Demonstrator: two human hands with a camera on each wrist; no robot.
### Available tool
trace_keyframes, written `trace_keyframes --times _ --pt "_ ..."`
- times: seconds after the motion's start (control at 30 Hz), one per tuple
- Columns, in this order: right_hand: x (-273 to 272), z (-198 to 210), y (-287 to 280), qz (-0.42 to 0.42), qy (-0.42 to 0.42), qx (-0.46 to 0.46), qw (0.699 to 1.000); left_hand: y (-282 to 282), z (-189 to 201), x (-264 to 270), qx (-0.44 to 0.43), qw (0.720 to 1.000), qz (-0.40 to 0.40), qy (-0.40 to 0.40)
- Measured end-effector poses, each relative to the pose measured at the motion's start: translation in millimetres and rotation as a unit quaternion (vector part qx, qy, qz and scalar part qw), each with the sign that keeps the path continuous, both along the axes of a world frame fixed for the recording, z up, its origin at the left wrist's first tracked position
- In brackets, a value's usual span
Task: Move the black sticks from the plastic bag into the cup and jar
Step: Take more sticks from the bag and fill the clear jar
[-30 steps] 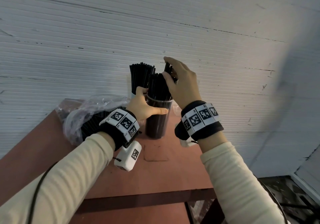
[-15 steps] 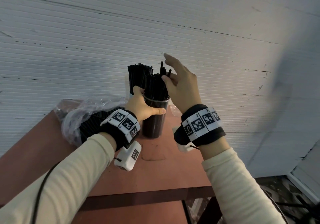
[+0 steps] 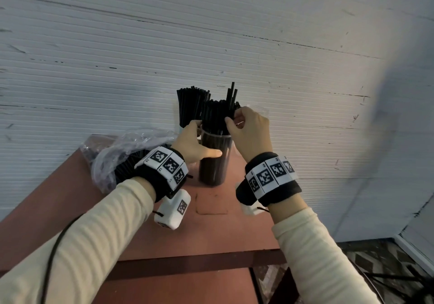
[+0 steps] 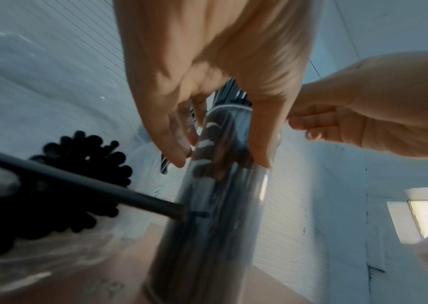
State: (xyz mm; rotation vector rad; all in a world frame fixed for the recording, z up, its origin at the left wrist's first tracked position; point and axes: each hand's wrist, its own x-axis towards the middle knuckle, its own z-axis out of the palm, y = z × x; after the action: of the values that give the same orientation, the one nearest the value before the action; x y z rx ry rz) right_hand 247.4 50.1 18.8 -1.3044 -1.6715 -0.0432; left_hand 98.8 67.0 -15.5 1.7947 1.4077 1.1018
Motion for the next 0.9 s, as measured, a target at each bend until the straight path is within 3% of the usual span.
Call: trace_keyframes --times 0.33,0.63,0.9 --pt "5.8 10.4 -1.8 0.044 -0.001 -0.032 0.998 10.7 -2.2 -4.2 0.016 0.996 -0.019 0.082" --pt "4.6 14.6 1.7 0.114 0.056 -0.057 0.99 13.3 -2.9 -5.2 0.014 0.994 -0.021 0.105" --pt "8.0 7.3 -5.3 0.117 0.107 -0.019 0.987 9.1 0.5 -2.2 0.011 0.995 -0.008 0.102"
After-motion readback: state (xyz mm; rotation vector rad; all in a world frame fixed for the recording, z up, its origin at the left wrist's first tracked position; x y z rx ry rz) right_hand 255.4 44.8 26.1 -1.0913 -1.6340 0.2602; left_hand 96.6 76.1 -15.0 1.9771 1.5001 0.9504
